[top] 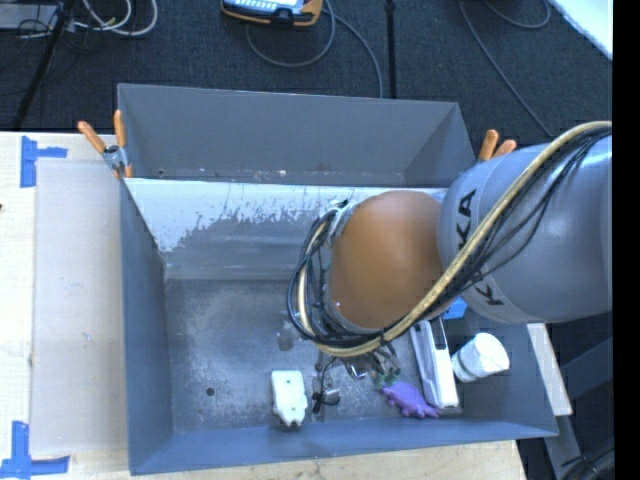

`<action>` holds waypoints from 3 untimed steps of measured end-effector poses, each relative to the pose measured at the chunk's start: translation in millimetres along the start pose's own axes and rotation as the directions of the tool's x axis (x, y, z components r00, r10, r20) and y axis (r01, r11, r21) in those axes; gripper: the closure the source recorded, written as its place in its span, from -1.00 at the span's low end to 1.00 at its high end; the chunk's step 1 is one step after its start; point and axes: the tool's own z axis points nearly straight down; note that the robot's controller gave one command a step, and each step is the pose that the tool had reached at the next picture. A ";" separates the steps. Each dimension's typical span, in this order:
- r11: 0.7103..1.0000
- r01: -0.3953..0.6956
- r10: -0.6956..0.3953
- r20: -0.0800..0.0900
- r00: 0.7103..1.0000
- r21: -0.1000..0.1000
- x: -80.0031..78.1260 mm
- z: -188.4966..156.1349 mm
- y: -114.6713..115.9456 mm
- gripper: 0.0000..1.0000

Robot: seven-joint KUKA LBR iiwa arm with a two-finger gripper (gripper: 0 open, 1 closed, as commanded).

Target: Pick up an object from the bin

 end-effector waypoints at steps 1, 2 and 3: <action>0.995 0.097 -0.097 0.006 0.995 -0.001 -8.3 13.3 -2.8 -1.00; 0.905 0.424 -0.424 0.002 0.905 0.000 -8.9 66.5 9.9 -1.00; 0.825 0.565 -0.565 0.006 0.825 0.000 -17.2 86.8 2.4 1.00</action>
Offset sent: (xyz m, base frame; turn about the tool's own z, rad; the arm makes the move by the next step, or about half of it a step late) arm 0.0033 0.0169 -0.0871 -0.4901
